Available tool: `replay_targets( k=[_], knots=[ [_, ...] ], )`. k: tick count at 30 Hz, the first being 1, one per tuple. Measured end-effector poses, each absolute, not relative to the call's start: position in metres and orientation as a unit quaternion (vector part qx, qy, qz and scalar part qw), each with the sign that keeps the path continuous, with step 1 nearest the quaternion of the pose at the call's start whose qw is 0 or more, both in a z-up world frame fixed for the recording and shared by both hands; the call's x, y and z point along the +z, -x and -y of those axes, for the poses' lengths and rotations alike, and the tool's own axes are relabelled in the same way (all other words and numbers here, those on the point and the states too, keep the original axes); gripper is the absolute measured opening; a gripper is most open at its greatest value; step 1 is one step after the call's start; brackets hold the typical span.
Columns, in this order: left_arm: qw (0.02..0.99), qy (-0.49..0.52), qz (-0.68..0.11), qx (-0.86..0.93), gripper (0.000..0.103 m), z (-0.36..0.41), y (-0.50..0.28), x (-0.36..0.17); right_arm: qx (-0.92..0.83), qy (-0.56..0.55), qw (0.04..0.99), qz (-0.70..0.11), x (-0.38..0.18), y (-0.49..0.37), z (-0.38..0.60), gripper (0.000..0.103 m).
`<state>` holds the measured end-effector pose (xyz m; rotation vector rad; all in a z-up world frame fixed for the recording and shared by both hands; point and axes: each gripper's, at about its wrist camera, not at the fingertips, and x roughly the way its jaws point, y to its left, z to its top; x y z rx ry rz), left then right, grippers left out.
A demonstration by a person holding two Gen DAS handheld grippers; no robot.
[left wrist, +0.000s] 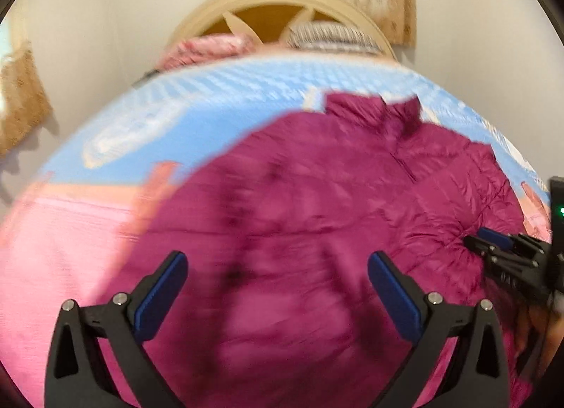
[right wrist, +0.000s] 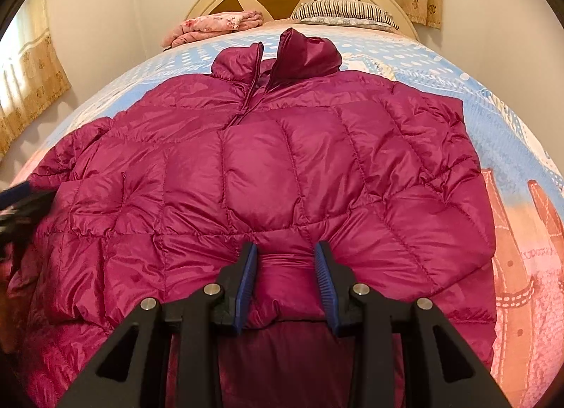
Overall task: Fold large clothes
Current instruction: 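Grasp the other sleeve cuff with the left gripper and lift it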
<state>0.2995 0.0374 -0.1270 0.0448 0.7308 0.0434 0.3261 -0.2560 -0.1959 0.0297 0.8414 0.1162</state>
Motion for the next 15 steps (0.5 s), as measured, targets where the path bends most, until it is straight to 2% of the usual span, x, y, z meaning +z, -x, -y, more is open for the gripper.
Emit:
replay_targets(
  k=[3, 6, 11, 15],
  knots=[
    [0.939, -0.040, -0.336, 0.058, 0.103, -0.079, -0.266, -0.114, 0.057, -0.015, 0.911, -0.408, -0.196, -0.326, 0.256, 0.036],
    [0.929, -0.032, -0.356, 0.099, 0.103, -0.128, -0.243, -0.123, 0.054, -0.010, 0.912, -0.407, -0.196, -0.327, 0.255, 0.036],
    [0.904, 0.042, -0.409, 0.118, 0.103, -0.196, -0.206, -0.156, 0.044, 0.012, 0.913, -0.405, -0.195, -0.325, 0.249, 0.036],
    [0.897, 0.092, -0.421, 0.093, 0.103, -0.209, -0.186, -0.171, 0.040, 0.019, 0.914, -0.403, -0.195, -0.325, 0.248, 0.036]
  ],
)
